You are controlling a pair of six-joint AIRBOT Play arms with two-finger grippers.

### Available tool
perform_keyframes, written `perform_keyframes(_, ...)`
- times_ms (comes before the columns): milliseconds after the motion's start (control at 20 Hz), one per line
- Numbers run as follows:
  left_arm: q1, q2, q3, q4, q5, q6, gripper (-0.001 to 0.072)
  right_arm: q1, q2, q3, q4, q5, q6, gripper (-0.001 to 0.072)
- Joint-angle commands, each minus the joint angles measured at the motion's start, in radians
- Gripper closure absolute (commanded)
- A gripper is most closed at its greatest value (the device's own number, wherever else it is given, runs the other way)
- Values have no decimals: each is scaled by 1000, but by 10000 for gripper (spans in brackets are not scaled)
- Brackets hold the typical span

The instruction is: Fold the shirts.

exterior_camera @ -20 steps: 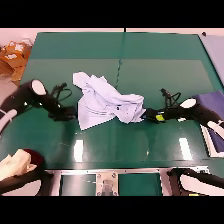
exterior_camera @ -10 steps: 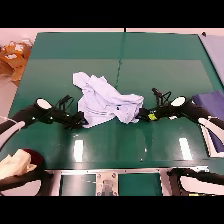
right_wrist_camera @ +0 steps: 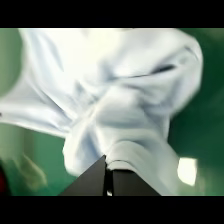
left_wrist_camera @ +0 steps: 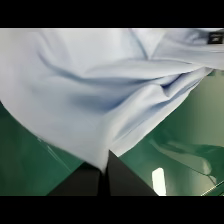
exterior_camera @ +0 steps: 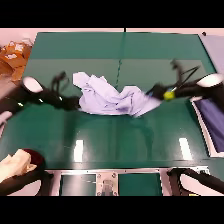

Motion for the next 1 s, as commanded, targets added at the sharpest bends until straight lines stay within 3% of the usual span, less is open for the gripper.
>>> perform_keyframes(0,0,144,311,205,-103,-66,688,-161,159,243,122,87,84,694)
perform_keyframes(250,0,265,832,297,-121,-71,688,-386,323,528,126,75,204,694)
perform_keyframes(450,0,279,1148,412,-176,-62,689,-542,471,606,126,-92,233,693)
perform_keyframes(600,0,303,1153,446,-153,-60,689,-554,568,607,126,-242,233,693)
perform_keyframes(800,0,303,1058,472,-90,-13,688,-554,585,579,145,-248,233,694)
perform_keyframes(950,0,279,978,513,-49,-12,688,-553,546,486,286,-247,171,693)
